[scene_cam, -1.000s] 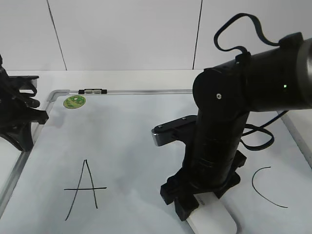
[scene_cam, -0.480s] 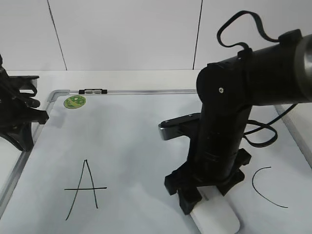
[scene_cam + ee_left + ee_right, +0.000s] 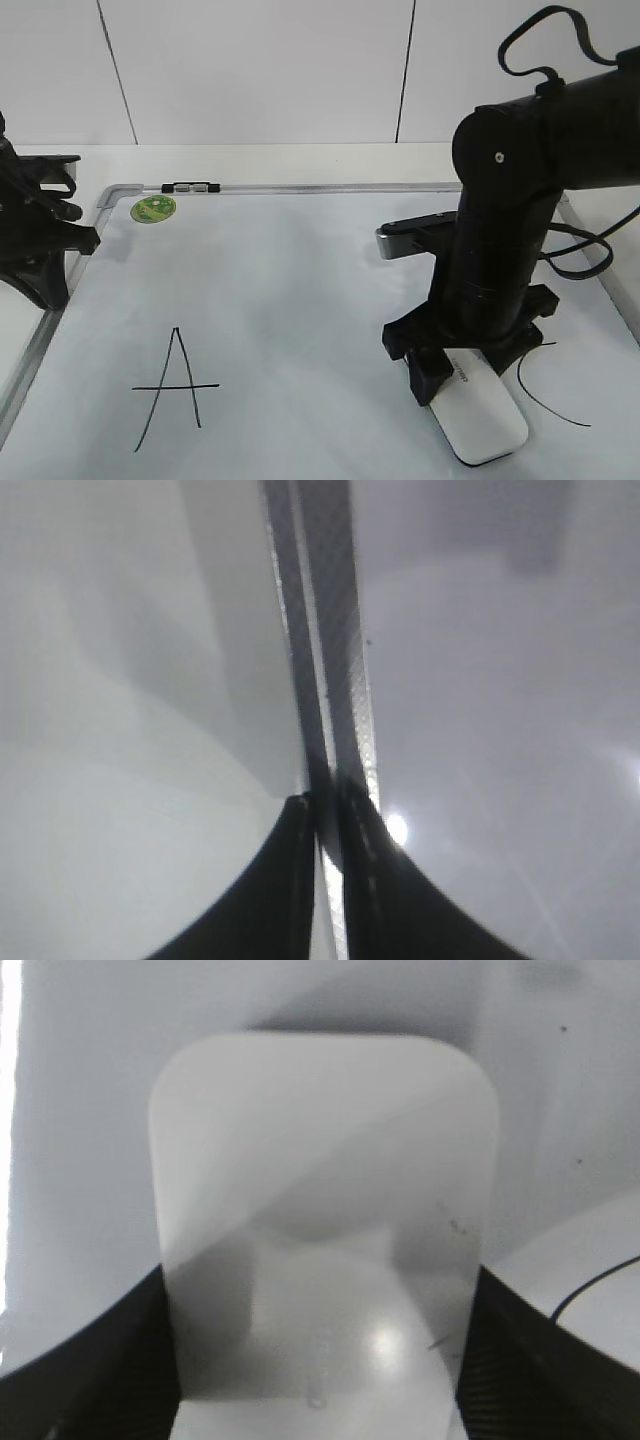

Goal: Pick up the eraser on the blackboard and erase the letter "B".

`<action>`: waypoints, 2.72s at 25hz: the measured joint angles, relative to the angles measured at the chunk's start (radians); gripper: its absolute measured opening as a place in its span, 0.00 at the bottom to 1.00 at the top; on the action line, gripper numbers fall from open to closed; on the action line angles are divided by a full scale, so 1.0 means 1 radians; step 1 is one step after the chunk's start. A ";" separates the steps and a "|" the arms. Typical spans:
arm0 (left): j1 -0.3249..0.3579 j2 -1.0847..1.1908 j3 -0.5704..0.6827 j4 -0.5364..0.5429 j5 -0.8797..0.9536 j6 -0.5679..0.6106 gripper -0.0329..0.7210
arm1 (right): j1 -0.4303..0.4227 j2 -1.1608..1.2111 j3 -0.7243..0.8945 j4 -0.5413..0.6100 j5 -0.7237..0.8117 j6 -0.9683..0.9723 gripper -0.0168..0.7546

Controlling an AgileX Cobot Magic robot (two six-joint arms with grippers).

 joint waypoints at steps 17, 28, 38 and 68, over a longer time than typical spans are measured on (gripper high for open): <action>0.000 0.000 0.000 0.001 0.003 0.000 0.08 | 0.126 0.042 -0.100 -0.051 0.038 0.016 0.76; 0.000 0.000 0.000 0.001 0.004 0.000 0.08 | 0.167 0.077 -0.152 0.000 0.027 -0.005 0.75; 0.000 0.000 0.000 0.001 0.004 0.000 0.08 | 0.109 0.100 -0.175 0.035 0.051 -0.008 0.75; 0.000 0.000 0.000 0.001 0.006 0.000 0.08 | -0.149 0.137 -0.459 -0.045 0.188 -0.047 0.75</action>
